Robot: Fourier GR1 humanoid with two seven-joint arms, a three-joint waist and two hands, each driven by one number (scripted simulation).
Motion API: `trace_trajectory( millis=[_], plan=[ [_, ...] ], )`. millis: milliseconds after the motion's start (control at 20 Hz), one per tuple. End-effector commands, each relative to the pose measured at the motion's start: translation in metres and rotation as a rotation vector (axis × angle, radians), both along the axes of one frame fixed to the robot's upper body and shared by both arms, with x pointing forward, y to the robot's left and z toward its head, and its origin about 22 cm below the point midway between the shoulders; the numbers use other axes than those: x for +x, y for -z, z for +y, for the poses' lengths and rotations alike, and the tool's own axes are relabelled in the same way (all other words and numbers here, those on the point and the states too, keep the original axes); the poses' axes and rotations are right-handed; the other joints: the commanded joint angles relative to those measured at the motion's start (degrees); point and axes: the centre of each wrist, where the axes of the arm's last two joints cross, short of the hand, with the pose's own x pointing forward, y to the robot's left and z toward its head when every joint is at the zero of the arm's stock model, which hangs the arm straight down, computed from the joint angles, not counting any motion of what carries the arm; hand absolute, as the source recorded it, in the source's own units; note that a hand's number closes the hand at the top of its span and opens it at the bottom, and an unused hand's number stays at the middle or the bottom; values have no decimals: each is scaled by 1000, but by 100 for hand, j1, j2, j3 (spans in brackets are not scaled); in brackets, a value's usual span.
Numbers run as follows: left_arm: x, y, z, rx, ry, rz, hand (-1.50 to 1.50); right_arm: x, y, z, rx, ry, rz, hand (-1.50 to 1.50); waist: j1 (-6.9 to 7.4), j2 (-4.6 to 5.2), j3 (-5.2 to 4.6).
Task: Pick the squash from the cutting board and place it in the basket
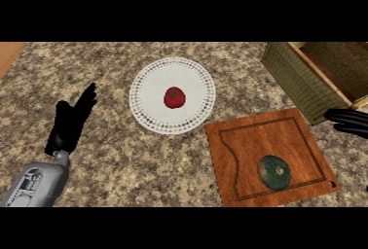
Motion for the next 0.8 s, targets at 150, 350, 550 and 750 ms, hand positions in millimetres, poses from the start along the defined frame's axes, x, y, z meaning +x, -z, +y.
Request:
trace_trajectory(
  millis=[150,350,550,750],
  plan=[
    [-2,-2,2,24,-19,-7,0,14,43,22,64,-138,108,-150,29,3,-1],
    [0,12,-19,-19,-1,13,0,13,52,16,42,-161,111,-150,-44,3,-2],
    [6,-4,-6,-7,0,12,0,30,58,36,38,-164,100,-150,-12,3,-3],
    [-3,-15,10,-5,-18,-2,0,25,83,53,56,-152,89,-150,-40,-14,-3]
  ],
)
